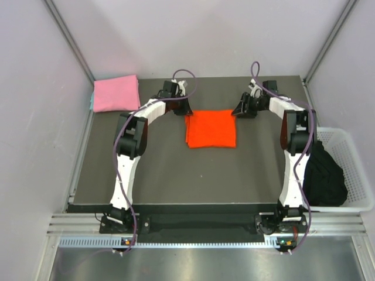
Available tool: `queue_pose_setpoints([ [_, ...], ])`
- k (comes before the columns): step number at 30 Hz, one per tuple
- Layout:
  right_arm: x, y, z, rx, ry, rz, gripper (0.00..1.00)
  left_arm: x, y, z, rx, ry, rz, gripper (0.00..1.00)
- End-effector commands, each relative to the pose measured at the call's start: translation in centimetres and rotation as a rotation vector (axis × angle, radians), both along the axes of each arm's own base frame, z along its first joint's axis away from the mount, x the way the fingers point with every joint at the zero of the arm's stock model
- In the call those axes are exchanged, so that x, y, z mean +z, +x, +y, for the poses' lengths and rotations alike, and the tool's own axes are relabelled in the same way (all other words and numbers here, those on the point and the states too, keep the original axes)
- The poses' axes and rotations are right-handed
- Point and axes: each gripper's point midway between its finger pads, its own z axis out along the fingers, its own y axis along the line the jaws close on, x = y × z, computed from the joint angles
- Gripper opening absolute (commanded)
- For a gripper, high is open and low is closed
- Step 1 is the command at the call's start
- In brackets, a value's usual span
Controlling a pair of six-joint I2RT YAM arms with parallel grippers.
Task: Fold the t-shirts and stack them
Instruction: Fold the tshirt
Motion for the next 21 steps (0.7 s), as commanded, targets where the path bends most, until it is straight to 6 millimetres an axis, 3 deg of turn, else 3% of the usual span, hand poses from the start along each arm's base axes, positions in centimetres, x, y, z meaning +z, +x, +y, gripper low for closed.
queue_pose_setpoints([
  [1,0.5,2.0,0.7,-0.015,0.053,-0.05,0.48,0.5,1.7,0.3,0.005,-0.074,-0.024,0.04],
  [2,0.2,2.0,0.6,-0.023,0.053,-0.046,0.42,0.0,1.9,0.7,0.012,-0.077,-0.019,0.0],
  [5,-1.1,2.0,0.5,-0.051,0.055,-0.028,0.22,-1.1,2.2,1.5,0.042,-0.101,0.016,0.0],
  [9,-2.4,2.1,0.3,-0.098,0.053,0.006,0.13,-1.8,2.8,2.6,0.121,-0.156,0.066,0.0],
  [11,-2.3,2.1,0.3,-0.105,0.056,0.015,0.17,-0.4,3.1,2.3,0.112,-0.182,0.05,0.0],
  [12,-1.2,2.6,0.3,-0.106,0.061,-0.003,0.2,1.2,3.7,2.1,0.103,-0.194,0.019,0.01],
  [14,0.2,2.5,0.4,-0.106,0.059,-0.005,0.31,3.7,3.9,2.1,0.094,-0.201,0.003,0.09],
  [16,3.3,2.9,0.1,-0.121,0.045,-0.052,0.41,7.8,4.4,1.9,0.082,-0.225,-0.056,0.16],
  [17,4.0,2.6,-0.1,-0.13,0.035,-0.046,0.48,8.8,4.3,2.3,0.093,-0.223,-0.06,0.27],
  [18,4.7,2.5,-0.5,-0.143,0.017,-0.055,0.5,9.6,4.2,2.5,0.101,-0.219,-0.068,0.29],
  [19,6.8,2.3,-0.7,-0.149,0.01,-0.086,0.52,11.8,4.0,2.8,0.109,-0.218,-0.099,0.31],
  [21,8.8,1.3,-1.1,-0.159,-0.022,-0.098,0.54,12.3,3.3,3.6,0.138,-0.184,-0.101,0.34],
])
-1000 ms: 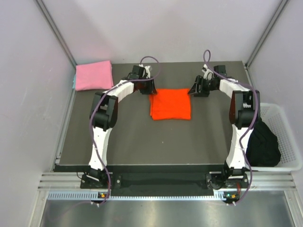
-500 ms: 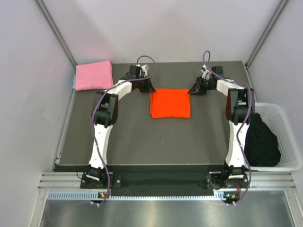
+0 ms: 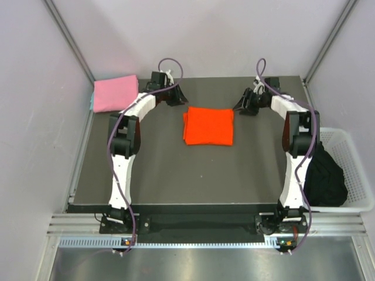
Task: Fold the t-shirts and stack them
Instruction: Fold the tshirt
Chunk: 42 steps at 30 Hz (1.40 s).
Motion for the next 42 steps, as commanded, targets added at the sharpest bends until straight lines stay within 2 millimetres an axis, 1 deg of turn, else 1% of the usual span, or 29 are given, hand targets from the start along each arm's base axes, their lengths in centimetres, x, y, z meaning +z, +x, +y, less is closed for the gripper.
queue_pose_setpoints([
  [1,8.2,-0.3,-1.0,-0.025,-0.069,-0.139,0.54,9.7,-0.2,1.5,0.046,0.007,-0.16,0.34],
  [2,8.6,-0.8,-0.8,-0.018,-0.069,-0.14,0.54,10.1,-0.6,1.7,0.054,0.014,-0.162,0.34],
  [3,9.5,-1.9,-0.3,-0.001,-0.06,-0.144,0.52,9.3,-1.5,1.8,0.054,0.011,-0.135,0.34],
  [4,9.8,-2.5,0.3,0.017,-0.049,-0.147,0.49,10.8,-2.3,1.5,0.042,-0.013,-0.152,0.34],
  [5,10.2,-3.1,0.9,0.036,-0.033,-0.152,0.41,10.7,-3.3,0.8,0.023,-0.03,-0.141,0.33],
  [6,10.4,-4.5,2.3,0.081,-0.01,-0.149,0.36,9.4,-4.7,0.1,0.0,-0.055,-0.104,0.33],
  [7,10.5,-5.1,3.0,0.104,0.0,-0.151,0.31,10.1,-5.6,-0.3,-0.011,-0.07,-0.112,0.32],
  [8,10.5,-6.0,4.6,0.145,0.014,-0.152,0.23,9.8,-6.7,-1.4,-0.036,-0.08,-0.105,0.32],
  [9,10.1,-7.1,5.6,0.183,0.039,-0.138,0.2,8.1,-8.0,-1.9,-0.048,-0.077,-0.066,0.32],
  [11,9.7,-8.3,7.9,0.249,0.069,-0.142,0.14,7.6,-9.4,-3.3,-0.072,-0.072,-0.072,0.32],
  [14,7.2,-10.1,10.5,0.349,0.141,-0.104,0.15,3.5,-11.9,-4.2,-0.098,-0.041,0.006,0.31],
  [15,4.7,-11.1,10.8,0.372,0.165,-0.045,0.15,2.6,-12.4,-4.3,-0.098,-0.04,0.031,0.31],
  [16,3.4,-11.3,10.9,0.38,0.169,-0.031,0.15,1.2,-12.7,-4.3,-0.091,-0.033,0.057,0.3],
  [17,1.8,-11.2,10.6,0.37,0.158,-0.009,0.16,0.5,-12.6,-4.2,-0.082,-0.036,0.058,0.29],
  [18,-1.0,-11.6,9.9,0.359,0.139,0.046,0.16,-1.2,-13.5,-3.8,-0.072,-0.022,0.098,0.29],
  [20,-2.7,-11.8,9.3,0.361,0.129,0.074,0.15,-3.4,-13.8,-3.0,-0.047,0.026,0.143,0.29],
  [21,-3.3,-11.9,8.9,0.358,0.113,0.079,0.15,-3.8,-13.9,-2.7,-0.05,0.047,0.145,0.29],
  [22,-3.1,-11.9,8.8,0.362,0.11,0.071,0.15,-4.3,-14.0,-2.4,-0.045,0.068,0.159,0.29],
  [26,0.6,-11.3,8.7,0.373,0.11,-0.004,0.16,-3.5,-13.3,-1.6,-0.026,0.13,0.158,0.28],
  [27,2.4,-10.8,8.9,0.379,0.115,-0.044,0.16,-2.4,-12.6,-1.6,-0.023,0.13,0.134,0.28],
  [29,3.7,-10.7,8.9,0.381,0.124,-0.05,0.17,-1.6,-12.6,-1.7,-0.026,0.134,0.138,0.28],
  [31,4.9,-10.6,8.9,0.384,0.123,-0.061,0.17,0.2,-12.5,-1.9,-0.036,0.118,0.117,0.28],
  [33,5.0,-11.4,8.9,0.39,0.129,-0.048,0.18,1.3,-13.0,-2.2,-0.053,0.1,0.107,0.29],
  [34,4.8,-11.8,8.9,0.392,0.13,-0.042,0.18,2.9,-13.4,-2.5,-0.076,0.07,0.083,0.3],
  [37,3.2,-13.5,8.9,0.4,0.126,-0.019,0.19,3.8,-15.4,-3.8,-0.146,-0.006,0.091,0.31],
  [38,2.9,-13.5,8.9,0.396,0.129,-0.03,0.19,3.3,-16.1,-4.3,-0.16,-0.042,0.101,0.31],
  [39,1.7,-14.4,8.8,0.391,0.133,-0.002,0.2,3.1,-16.6,-4.6,-0.174,-0.055,0.103,0.3],
  [41,0.6,-14.7,8.7,0.384,0.135,0.006,0.2,0.6,-17.8,-4.5,-0.171,-0.014,0.135,0.3],
  [42,-0.6,-15.2,8.5,0.38,0.125,0.037,0.2,-0.4,-18.3,-4.3,-0.169,0.003,0.153,0.3],
])
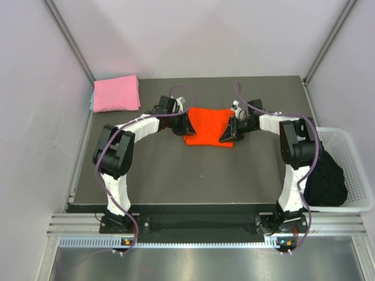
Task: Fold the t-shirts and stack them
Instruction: Fold the tshirt, then neatly place the folded tshirt to the corner
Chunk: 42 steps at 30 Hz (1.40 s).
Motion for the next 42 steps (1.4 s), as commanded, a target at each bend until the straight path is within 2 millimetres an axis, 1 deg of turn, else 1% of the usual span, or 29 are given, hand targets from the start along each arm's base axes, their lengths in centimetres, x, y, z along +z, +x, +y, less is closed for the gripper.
queue_pose_setpoints([
  [1,-1.5,-0.2,0.0,0.012,-0.012,-0.036,0.2,-1.8,-2.1,-0.6,-0.042,-0.004,0.023,0.29],
  [3,-2.4,-0.4,-0.4,0.016,-0.036,-0.022,0.2,-4.5,-3.2,0.5,-0.027,0.051,0.081,0.27],
  [4,-2.3,-0.4,-0.5,0.016,-0.038,-0.023,0.2,-5.1,-3.4,0.9,-0.02,0.08,0.094,0.27],
  [5,-2.1,-0.1,-0.7,0.008,-0.044,-0.031,0.2,-5.7,-3.1,1.7,0.002,0.125,0.089,0.27],
  [6,-1.4,0.0,-0.8,0.005,-0.047,-0.047,0.2,-6.2,-3.6,2.3,0.012,0.159,0.12,0.26],
  [7,-1.0,0.2,-0.9,0.001,-0.049,-0.056,0.2,-6.0,-3.3,2.7,0.023,0.172,0.116,0.24],
  [8,-0.4,0.5,-0.9,-0.001,-0.049,-0.069,0.2,-5.6,-2.9,3.0,0.04,0.185,0.106,0.24],
  [10,1.5,0.5,-0.7,0.0,-0.043,-0.097,0.22,-3.9,-2.5,3.1,0.049,0.175,0.087,0.24],
  [11,2.2,0.7,-0.8,-0.009,-0.04,-0.107,0.23,-2.4,-1.8,2.9,0.051,0.162,0.055,0.24],
  [12,3.8,0.7,-0.8,-0.014,-0.035,-0.139,0.24,-1.0,-1.4,3.2,0.06,0.164,0.031,0.29],
  [13,4.6,0.8,-0.8,-0.021,-0.035,-0.156,0.28,0.6,-0.4,3.1,0.064,0.157,-0.013,0.32],
  [14,5.9,0.8,-0.9,-0.033,-0.034,-0.185,0.29,1.5,0.3,3.3,0.062,0.158,-0.046,0.35],
  [15,6.6,0.8,-0.9,-0.037,-0.032,-0.199,0.3,1.9,0.8,3.5,0.066,0.159,-0.057,0.37],
  [16,7.2,0.8,-1.0,-0.043,-0.03,-0.218,0.34,2.7,1.9,3.9,0.071,0.154,-0.08,0.42],
  [17,8.0,0.7,-1.1,-0.057,-0.032,-0.235,0.37,1.8,2.3,4.1,0.05,0.168,-0.07,0.44],
  [18,8.4,0.6,-1.2,-0.063,-0.032,-0.244,0.4,1.7,2.8,4.1,0.038,0.167,-0.07,0.45],
  [19,8.8,0.6,-1.1,-0.067,-0.03,-0.255,0.45,2.5,3.2,3.8,0.0,0.133,-0.071,0.48],
  [20,9.3,0.4,-1.2,-0.071,-0.025,-0.267,0.47,2.2,3.6,3.7,-0.007,0.131,-0.069,0.5],
  [21,9.6,0.3,-1.2,-0.072,-0.025,-0.278,0.48,1.1,4.0,3.6,-0.016,0.135,-0.052,0.51],
  [22,9.7,0.2,-1.3,-0.075,-0.024,-0.277,0.52,1.5,4.6,3.3,-0.023,0.129,-0.069,0.51],
  [23,10.1,0.1,-1.3,-0.076,-0.021,-0.291,0.53,1.3,5.2,3.3,-0.021,0.128,-0.085,0.53],
  [24,10.2,0.0,-1.3,-0.076,-0.021,-0.291,0.55,0.5,5.6,3.3,-0.016,0.132,-0.079,0.54],
  [25,10.3,0.0,-1.3,-0.076,-0.02,-0.297,0.55,0.6,6.3,3.2,-0.014,0.129,-0.09,0.54],
  [26,10.5,-0.1,-1.2,-0.074,-0.015,-0.301,0.55,-0.6,6.5,3.2,-0.01,0.135,-0.066,0.54],
  [28,10.5,-0.1,-1.3,-0.075,-0.012,-0.306,0.56,-0.9,7.3,2.9,-0.012,0.128,-0.069,0.54],
  [29,10.6,-0.2,-1.3,-0.077,-0.011,-0.306,0.56,-1.8,7.3,2.7,-0.02,0.122,-0.047,0.54],
  [35,10.1,-0.3,-1.1,-0.076,-0.001,-0.301,0.57,-4.2,7.7,2.3,-0.016,0.111,-0.021,0.53],
  [38,10.0,-0.3,-1.1,-0.08,0.002,-0.298,0.57,-5.0,7.7,1.9,-0.033,0.088,-0.014,0.53],
  [42,9.6,-0.2,-1.1,-0.088,0.001,-0.289,0.57,-5.5,7.8,1.0,-0.058,0.046,-0.003,0.52],
])
